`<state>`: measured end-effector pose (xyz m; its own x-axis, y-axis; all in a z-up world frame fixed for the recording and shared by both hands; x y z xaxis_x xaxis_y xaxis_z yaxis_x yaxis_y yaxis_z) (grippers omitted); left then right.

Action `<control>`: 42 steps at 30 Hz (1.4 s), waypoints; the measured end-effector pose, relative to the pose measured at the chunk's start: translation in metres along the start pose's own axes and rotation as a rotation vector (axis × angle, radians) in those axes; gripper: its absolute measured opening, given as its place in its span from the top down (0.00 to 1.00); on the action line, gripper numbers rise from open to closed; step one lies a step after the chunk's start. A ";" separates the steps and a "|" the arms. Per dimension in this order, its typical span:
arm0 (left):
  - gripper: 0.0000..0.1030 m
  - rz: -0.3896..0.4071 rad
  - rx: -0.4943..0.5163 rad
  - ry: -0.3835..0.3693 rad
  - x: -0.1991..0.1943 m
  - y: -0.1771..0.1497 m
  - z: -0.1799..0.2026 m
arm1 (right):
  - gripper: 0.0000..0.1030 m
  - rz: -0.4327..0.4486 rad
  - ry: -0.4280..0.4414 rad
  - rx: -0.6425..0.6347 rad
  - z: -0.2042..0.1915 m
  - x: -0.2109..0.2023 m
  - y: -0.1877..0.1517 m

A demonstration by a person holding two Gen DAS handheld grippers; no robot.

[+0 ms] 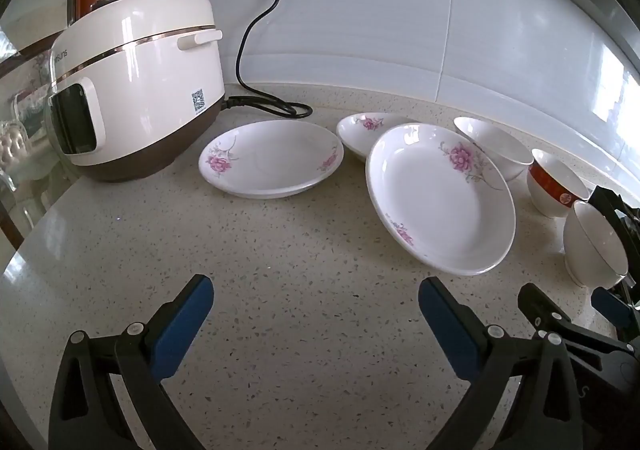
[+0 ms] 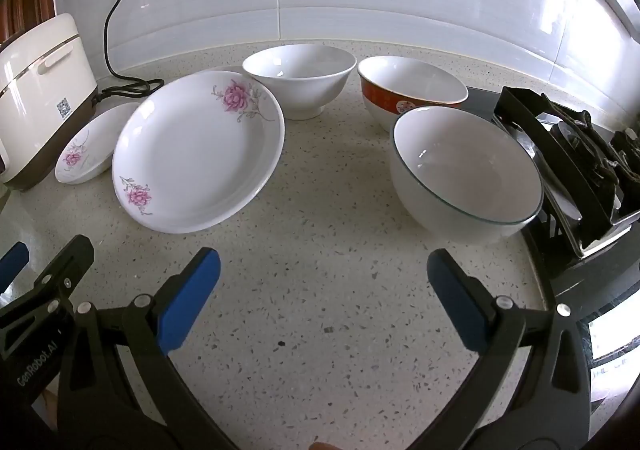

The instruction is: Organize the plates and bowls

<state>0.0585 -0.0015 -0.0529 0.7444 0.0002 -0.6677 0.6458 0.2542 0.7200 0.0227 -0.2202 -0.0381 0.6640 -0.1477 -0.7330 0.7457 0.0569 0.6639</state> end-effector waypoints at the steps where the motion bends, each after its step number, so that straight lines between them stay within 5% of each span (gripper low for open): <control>1: 0.00 0.000 -0.001 -0.001 -0.001 0.000 0.000 | 0.00 0.000 0.000 0.000 0.000 0.000 0.000; 42: 0.00 -0.002 0.000 -0.002 0.003 0.000 0.001 | 0.00 0.006 0.007 0.007 -0.002 0.001 0.002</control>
<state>0.0606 -0.0029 -0.0549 0.7435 -0.0021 -0.6687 0.6471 0.2546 0.7187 0.0247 -0.2178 -0.0380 0.6690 -0.1400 -0.7299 0.7411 0.0506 0.6695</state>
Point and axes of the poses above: each gripper's, at about its wrist camera, not at the fingertips, and x roughly the way its jaws point, z to its right, y to its top, the point moved 8 cm from there along x, roughly the way its jaws point, and after that the axes turned 12 degrees about -x, right-handed, at the moved point
